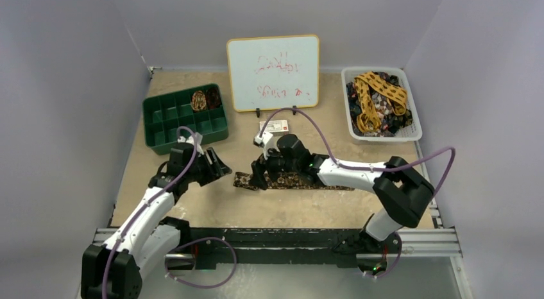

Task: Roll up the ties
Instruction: Roll the tie at the center of the board.

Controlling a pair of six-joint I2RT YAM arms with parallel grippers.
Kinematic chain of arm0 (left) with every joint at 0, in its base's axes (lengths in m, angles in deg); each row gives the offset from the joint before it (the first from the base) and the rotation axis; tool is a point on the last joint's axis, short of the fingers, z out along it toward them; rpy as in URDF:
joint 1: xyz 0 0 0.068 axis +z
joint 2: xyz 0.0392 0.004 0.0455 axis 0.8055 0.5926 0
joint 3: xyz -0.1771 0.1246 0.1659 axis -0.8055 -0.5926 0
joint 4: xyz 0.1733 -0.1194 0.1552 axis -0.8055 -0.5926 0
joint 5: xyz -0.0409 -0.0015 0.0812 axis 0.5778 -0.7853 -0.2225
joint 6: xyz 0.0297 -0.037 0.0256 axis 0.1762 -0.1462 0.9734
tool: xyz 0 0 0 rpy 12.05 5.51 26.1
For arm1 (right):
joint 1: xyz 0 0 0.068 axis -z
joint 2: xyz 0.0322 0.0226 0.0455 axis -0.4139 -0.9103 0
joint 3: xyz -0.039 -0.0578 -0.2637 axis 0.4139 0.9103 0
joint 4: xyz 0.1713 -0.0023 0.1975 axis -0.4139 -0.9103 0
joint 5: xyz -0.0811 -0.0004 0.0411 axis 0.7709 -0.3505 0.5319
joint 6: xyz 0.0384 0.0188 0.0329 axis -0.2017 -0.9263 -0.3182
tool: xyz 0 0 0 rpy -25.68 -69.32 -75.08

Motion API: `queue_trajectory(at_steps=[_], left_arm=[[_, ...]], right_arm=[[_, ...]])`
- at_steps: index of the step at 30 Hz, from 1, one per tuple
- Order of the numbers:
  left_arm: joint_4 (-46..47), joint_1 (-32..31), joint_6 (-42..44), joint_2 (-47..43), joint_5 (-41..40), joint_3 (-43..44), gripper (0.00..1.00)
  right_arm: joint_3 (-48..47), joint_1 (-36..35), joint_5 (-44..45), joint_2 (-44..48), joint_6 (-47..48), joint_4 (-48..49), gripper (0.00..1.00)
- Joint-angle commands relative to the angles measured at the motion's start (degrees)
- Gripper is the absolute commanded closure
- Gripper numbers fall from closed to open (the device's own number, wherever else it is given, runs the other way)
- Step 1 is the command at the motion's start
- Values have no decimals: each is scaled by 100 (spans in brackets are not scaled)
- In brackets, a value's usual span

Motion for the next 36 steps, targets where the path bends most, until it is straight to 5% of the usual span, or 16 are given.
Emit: queue_trajectory(at_steps=[1, 21, 27, 36], left_arm=[[-415, 28, -38, -239, -391, 329, 43], [-723, 28, 140, -401, -385, 373, 43], [-806, 32, 280, -325, -360, 454, 44], [-639, 28, 241, -201, -221, 424, 44]], right_arm=[[11, -2, -529, -360, 2192, 626, 16], [-774, -106, -706, -1561, 3597, -388, 12], [-1298, -108, -793, -1866, 4114, -1592, 27], [-1382, -100, -821, -1745, 4761, -2180, 48]])
